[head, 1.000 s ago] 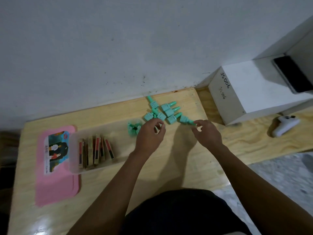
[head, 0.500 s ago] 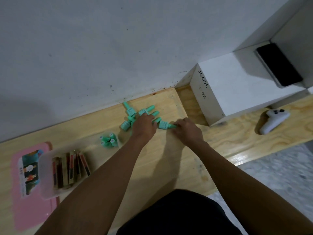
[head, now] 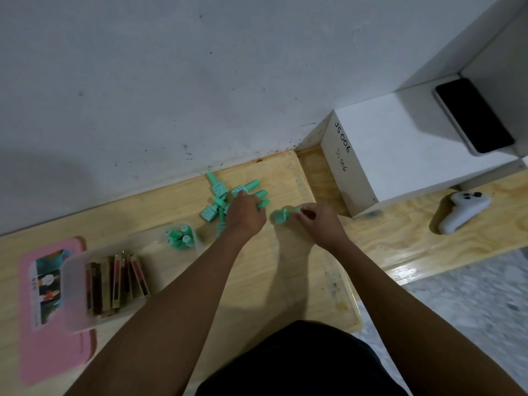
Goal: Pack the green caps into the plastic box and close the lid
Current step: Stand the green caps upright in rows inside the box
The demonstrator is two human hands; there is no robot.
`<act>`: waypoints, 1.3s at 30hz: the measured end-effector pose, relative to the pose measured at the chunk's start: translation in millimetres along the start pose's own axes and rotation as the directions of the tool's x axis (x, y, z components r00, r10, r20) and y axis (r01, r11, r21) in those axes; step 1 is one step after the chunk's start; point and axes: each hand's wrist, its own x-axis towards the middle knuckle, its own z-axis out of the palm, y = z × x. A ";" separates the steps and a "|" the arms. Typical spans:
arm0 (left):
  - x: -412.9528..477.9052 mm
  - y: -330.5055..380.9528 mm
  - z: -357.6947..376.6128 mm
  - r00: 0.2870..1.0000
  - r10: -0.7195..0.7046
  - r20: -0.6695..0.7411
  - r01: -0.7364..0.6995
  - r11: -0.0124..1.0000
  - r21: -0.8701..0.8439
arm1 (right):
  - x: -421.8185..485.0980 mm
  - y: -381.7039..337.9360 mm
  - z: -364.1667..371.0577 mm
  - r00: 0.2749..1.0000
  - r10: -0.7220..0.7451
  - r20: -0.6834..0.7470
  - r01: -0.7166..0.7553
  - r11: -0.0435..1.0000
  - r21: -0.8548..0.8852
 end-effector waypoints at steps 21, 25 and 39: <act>-126.3 -118.6 -92.4 0.909 -0.200 -0.364 -0.099 0.747 -0.657 | -69.6 -118.4 75.5 0.929 -0.367 -0.043 0.369 0.913 0.176; -141.0 -153.6 -95.3 0.893 -0.234 -0.385 -0.093 0.740 -0.666 | -80.0 -135.0 108.7 0.906 -0.424 0.000 0.422 0.903 0.084; -132.6 -187.8 -63.3 0.910 -0.189 -0.368 -0.072 0.803 -0.591 | -59.8 -129.5 169.4 0.788 -0.592 0.170 0.520 0.492 -0.698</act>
